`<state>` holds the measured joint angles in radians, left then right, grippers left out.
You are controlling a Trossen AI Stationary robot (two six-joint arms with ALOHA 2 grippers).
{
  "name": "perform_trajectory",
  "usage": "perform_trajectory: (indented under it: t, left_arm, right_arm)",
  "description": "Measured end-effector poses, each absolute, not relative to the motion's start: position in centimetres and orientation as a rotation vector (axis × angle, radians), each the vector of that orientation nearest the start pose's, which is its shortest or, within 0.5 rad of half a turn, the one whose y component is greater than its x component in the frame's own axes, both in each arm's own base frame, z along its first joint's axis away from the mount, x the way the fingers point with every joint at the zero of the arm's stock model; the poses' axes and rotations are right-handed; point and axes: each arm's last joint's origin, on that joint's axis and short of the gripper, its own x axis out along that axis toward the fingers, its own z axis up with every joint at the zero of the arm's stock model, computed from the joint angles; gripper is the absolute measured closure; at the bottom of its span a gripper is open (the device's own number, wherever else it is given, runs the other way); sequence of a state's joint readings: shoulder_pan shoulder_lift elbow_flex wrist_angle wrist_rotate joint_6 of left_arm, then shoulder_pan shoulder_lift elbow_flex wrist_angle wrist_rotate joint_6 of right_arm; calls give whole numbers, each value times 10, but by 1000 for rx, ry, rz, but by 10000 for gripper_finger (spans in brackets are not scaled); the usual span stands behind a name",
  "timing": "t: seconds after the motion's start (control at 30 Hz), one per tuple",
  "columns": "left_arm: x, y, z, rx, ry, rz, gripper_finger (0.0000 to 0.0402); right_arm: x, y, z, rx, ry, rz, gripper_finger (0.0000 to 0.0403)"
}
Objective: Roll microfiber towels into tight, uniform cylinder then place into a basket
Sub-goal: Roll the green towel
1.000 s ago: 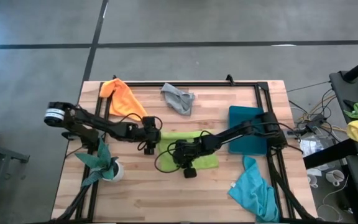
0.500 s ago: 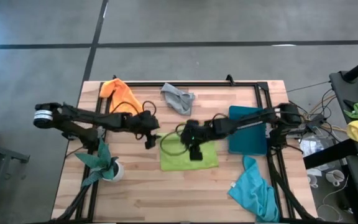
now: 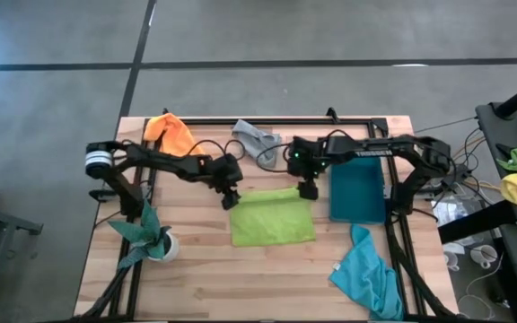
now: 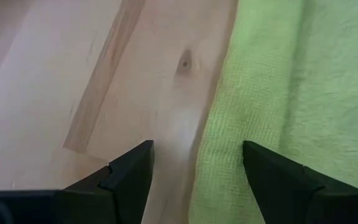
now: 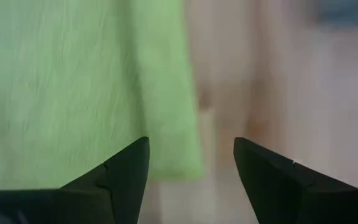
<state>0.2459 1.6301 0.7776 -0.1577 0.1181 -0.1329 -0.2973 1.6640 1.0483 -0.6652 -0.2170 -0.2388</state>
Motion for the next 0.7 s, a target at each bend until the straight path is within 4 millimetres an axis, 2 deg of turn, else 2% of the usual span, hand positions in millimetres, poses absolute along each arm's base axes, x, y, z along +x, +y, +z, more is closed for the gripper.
perform_trajectory:
  t: [0.27,0.43,0.57,0.7]
  left_arm:
    - [287,67,139,-305,1008,181,171]
    - [286,67,139,-272,1014,166,171]
    - [285,67,138,-165,1026,104,171]
    - [284,66,141,-127,1036,79,171]
  right_arm:
    - [294,-87,153,61,1264,117,183]
    - [300,-91,141,19,1282,120,184]
    - [302,-92,134,7,1305,142,184]
    - [303,-93,133,-8,1309,156,195]
